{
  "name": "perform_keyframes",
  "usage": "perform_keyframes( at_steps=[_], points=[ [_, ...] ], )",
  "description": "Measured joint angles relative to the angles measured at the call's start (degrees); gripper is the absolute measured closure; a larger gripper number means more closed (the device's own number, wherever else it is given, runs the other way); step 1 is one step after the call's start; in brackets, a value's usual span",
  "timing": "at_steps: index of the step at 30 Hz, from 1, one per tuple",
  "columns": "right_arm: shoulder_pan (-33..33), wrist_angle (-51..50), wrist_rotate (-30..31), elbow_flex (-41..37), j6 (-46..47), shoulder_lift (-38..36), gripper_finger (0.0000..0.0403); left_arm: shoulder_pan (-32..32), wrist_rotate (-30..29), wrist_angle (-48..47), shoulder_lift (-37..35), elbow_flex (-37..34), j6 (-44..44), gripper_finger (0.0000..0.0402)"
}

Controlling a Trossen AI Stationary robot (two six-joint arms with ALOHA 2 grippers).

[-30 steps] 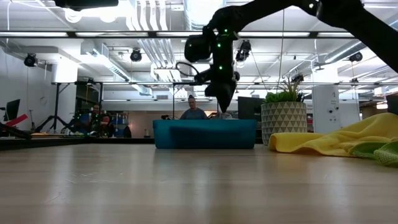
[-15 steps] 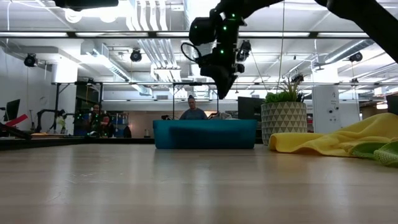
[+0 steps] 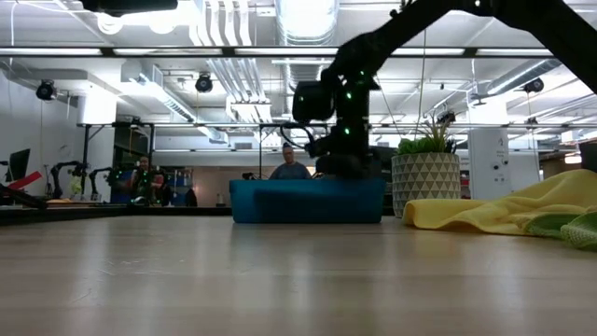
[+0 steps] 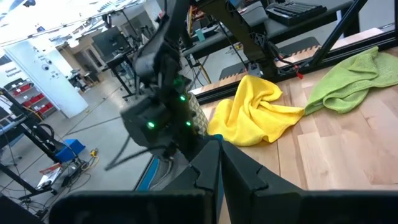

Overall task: Fold microfiber towels
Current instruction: Put the folded grey microfiber cloth into the bin

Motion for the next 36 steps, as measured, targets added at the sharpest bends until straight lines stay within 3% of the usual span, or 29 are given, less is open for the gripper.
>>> perform_keyframes(
  at_steps=[7, 15, 19, 22, 24, 30, 36],
  points=[
    [1.32, 2.69, -1.24, -3.0, -1.42, -0.04, 0.0394, 0.0, 0.0, 0.0, 0.0, 0.0, 0.0, 0.04],
    [1.45, -3.94, -1.04, 4.45, -4.05, -1.85, 0.0394, 0.6, -0.01, 0.1, 0.6, 0.17, -4.74, 0.04],
    [1.45, -5.93, -1.06, 6.93, -5.67, -3.85, 0.0394, 4.65, -0.02, 0.26, 3.74, 1.85, -9.22, 0.0401],
    [1.45, -5.76, -1.06, 7.18, -7.22, -6.36, 0.0394, 11.22, 1.53, 0.06, 7.66, 3.47, -9.34, 0.0401],
    [1.35, -5.3, -1.04, 7.06, -7.72, -7.69, 0.0394, 17.07, 6.59, -0.07, 10.36, 4.86, -9.03, 0.0401],
    [1.34, -1.76, -1.04, 6.06, -9.9, -9.64, 0.0394, 36.53, 36.22, 0.0, 20.15, 9.83, -8.96, 0.0401],
    [1.33, 2.22, -1.04, 5.74, -12.86, -9.51, 0.0394, 47.83, 48.07, 0.05, 34.28, 16.45, -7.74, 0.0401]
  ],
)
